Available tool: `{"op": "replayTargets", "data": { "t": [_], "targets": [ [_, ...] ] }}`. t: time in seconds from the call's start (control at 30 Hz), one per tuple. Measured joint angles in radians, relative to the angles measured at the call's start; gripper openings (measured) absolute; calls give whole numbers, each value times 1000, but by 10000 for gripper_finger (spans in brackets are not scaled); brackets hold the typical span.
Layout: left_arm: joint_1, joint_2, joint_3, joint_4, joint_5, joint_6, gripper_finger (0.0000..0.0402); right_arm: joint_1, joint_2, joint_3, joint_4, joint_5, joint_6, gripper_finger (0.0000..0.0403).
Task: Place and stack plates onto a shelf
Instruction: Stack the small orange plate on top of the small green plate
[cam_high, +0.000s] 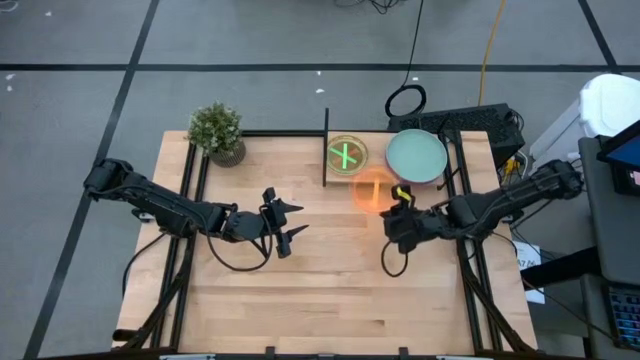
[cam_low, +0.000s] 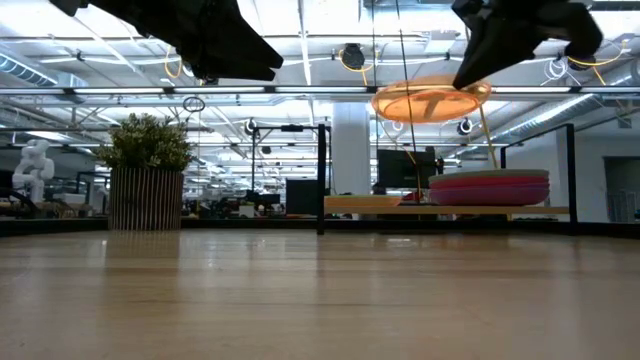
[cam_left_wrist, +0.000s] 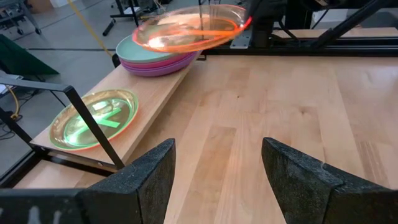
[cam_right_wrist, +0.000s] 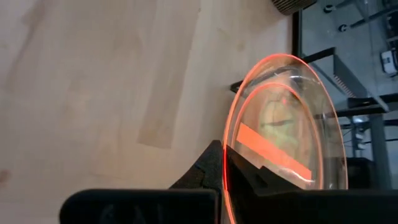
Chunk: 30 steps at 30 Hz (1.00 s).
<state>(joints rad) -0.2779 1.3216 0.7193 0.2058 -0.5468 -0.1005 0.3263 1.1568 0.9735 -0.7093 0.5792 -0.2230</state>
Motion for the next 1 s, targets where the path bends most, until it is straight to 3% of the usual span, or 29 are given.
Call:
{"op": "replayTargets", "data": {
  "t": [0.53,1.0],
  "targets": [
    [8,0,0,0,-1,-26,243,-240,2,17,32,-16,-201,0],
    [9,0,0,0,-2,-35,243,-416,8,10,207,-250,-376,0]
  ]
}}
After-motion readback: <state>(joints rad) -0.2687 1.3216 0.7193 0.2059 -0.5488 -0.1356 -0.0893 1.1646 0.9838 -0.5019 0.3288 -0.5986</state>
